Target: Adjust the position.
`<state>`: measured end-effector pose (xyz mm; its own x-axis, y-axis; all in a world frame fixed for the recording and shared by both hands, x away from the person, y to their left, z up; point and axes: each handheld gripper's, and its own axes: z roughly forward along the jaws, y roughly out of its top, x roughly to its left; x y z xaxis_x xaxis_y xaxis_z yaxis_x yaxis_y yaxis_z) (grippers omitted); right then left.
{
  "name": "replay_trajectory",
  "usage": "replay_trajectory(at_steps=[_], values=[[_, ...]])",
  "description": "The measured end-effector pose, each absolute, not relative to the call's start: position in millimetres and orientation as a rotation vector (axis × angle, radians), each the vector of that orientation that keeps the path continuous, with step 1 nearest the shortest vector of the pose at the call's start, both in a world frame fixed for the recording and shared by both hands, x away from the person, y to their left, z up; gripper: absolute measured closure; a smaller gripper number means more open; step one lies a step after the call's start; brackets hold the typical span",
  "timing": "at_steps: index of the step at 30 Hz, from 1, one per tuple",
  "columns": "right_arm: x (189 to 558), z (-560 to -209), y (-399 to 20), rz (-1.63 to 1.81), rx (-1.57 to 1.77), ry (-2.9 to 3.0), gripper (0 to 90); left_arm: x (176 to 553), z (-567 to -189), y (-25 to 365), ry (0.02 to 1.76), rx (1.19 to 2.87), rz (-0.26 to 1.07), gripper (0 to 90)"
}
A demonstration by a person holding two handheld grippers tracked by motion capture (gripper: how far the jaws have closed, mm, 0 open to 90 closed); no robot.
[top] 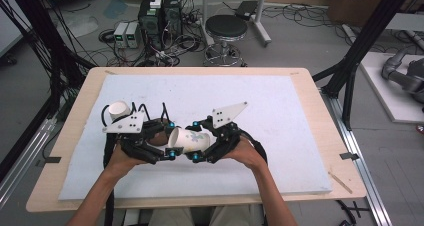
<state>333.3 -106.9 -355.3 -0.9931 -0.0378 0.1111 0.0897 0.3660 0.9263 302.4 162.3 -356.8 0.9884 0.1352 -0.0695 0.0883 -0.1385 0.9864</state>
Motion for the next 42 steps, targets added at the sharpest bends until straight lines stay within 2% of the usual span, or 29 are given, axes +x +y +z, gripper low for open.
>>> replay_trajectory(at_steps=[6,8,32,33,36,38,42], values=[[333.9,-357.1,-105.4,-1.687,-0.054,-2.496,19.4,302.6,-355.5,164.4,0.169,1.701,0.044,35.2],[333.9,-357.1,-105.4,-1.688,-0.045,-2.494,25.1,302.7,-355.1,165.1,0.171,1.698,0.044,35.2],[332.3,-356.7,-105.8,-1.681,-0.022,-2.498,29.3,301.5,-356.1,166.8,0.14,1.701,0.052,34.7],[332.3,-356.7,-105.9,-1.68,-0.021,-2.496,29.3,301.2,-356.5,166.6,0.131,1.697,0.049,33.3],[332.7,-356.4,-106.7,-1.681,-0.029,-2.495,29.3,302.9,-356.6,165.4,0.178,1.698,0.065,14.0],[332.8,-356.5,-106.8,-1.681,-0.041,-2.494,29.3,303.9,-357.7,165.0,0.179,1.702,0.066,7.0],[332.9,-356.3,-107.5,-1.678,-0.036,-2.5,29.3,303.9,-358.8,166.3,0.164,1.686,0.07,5.5]])
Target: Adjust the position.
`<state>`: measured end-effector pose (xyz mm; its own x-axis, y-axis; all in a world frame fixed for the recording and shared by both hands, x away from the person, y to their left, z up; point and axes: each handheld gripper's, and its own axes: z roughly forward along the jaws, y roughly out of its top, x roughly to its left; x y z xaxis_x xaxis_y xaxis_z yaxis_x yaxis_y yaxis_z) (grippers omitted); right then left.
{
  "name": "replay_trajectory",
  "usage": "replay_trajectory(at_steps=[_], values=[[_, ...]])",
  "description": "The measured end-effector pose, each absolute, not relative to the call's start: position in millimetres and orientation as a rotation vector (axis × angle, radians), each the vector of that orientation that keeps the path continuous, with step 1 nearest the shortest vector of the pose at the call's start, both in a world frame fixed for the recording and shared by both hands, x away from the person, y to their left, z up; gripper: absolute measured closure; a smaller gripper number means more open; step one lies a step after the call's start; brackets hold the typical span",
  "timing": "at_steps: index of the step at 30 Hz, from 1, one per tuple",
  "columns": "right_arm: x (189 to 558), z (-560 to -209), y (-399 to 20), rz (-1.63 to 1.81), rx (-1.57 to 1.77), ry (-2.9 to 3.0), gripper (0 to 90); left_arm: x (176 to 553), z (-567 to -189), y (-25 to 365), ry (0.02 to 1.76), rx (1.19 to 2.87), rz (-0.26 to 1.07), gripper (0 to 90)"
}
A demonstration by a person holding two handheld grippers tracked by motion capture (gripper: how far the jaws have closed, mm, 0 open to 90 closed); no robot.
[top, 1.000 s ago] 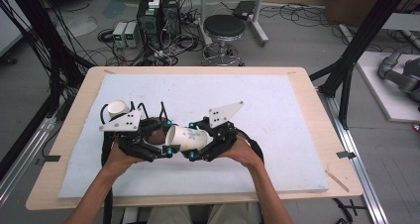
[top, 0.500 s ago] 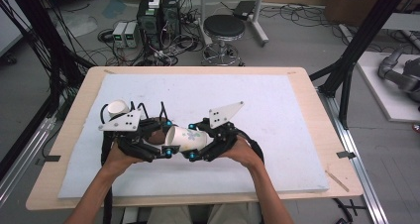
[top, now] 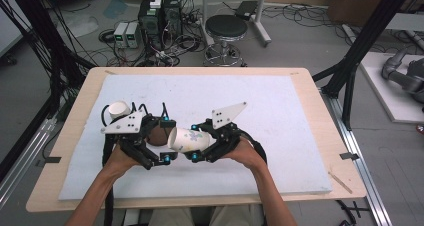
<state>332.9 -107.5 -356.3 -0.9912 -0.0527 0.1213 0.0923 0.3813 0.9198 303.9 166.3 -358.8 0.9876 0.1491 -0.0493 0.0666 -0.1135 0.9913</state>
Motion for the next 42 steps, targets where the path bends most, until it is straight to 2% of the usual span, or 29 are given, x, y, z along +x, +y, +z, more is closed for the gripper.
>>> replay_trajectory(at_steps=[13,26,42], values=[[332.1,-353.4,-115.7,-1.666,-0.073,-2.53,29.3,300.1,-354.9,174.0,0.198,1.735,0.106,5.6],[329.0,-341.7,-127.2,-1.538,-0.096,-2.662,29.3,300.6,-353.7,179.6,0.232,1.934,0.056,5.6],[327.6,-329.0,-119.9,-1.301,-0.073,-2.839,29.3,302.3,-338.9,180.2,0.253,2.198,0.086,5.6]])
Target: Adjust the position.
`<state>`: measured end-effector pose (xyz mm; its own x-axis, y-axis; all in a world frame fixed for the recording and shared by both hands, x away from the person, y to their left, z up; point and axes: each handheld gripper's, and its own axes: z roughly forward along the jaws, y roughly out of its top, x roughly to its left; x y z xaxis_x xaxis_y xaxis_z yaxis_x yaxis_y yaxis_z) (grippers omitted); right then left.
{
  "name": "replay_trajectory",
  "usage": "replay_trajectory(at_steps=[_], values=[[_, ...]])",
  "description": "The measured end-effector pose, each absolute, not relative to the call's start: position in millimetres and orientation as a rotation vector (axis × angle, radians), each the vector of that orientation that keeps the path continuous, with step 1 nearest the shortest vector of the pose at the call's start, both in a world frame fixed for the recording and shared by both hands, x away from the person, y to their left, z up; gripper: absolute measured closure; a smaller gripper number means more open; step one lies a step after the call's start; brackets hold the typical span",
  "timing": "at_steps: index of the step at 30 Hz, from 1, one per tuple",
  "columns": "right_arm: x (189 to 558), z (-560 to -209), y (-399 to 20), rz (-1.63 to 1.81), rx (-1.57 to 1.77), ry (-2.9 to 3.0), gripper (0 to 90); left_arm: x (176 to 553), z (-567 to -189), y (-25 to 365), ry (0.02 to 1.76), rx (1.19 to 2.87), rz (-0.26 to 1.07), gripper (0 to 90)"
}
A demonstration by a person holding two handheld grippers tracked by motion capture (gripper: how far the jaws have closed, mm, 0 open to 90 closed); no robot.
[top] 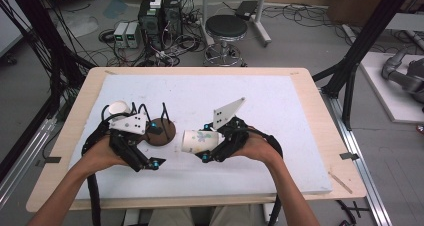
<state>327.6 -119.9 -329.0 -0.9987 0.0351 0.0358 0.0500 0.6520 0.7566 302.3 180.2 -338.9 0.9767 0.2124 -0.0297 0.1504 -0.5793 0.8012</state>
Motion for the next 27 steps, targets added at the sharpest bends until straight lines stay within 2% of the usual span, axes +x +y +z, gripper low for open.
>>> replay_trajectory(at_steps=[27], values=[[327.7,-324.4,-105.6,-0.983,-0.044,-2.988,29.5,308.5,-333.2,168.3,0.269,2.387,0.053,5.6]])
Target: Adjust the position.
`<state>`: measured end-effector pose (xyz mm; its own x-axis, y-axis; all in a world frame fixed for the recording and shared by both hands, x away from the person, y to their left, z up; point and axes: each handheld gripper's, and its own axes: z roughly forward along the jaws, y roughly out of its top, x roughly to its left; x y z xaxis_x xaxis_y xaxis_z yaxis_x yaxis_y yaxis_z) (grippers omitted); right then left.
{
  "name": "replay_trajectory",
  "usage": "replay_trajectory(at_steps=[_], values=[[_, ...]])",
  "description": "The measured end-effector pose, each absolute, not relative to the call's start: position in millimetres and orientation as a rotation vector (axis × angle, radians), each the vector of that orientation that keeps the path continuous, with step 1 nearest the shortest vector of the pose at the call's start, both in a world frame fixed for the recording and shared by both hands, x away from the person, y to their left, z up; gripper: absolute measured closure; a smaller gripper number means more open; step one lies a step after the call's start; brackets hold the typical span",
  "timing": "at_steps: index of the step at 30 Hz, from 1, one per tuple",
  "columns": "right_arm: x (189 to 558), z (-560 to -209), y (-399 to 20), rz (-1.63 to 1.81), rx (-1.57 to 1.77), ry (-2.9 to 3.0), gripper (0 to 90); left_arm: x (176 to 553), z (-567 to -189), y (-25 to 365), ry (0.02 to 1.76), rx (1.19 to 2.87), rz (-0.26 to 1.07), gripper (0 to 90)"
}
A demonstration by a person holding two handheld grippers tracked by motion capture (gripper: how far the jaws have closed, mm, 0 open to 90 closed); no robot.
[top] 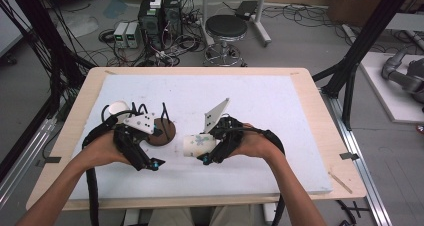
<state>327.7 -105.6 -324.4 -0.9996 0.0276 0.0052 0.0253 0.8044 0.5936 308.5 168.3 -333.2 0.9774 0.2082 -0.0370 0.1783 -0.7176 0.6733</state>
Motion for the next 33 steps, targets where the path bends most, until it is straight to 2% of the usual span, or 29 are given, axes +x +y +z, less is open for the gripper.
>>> replay_trajectory(at_steps=[33], values=[[329.7,-330.3,-93.6,0.895,-0.003,3.021,29.6,319.9,-332.7,115.2,0.19,2.492,0.042,5.7]])
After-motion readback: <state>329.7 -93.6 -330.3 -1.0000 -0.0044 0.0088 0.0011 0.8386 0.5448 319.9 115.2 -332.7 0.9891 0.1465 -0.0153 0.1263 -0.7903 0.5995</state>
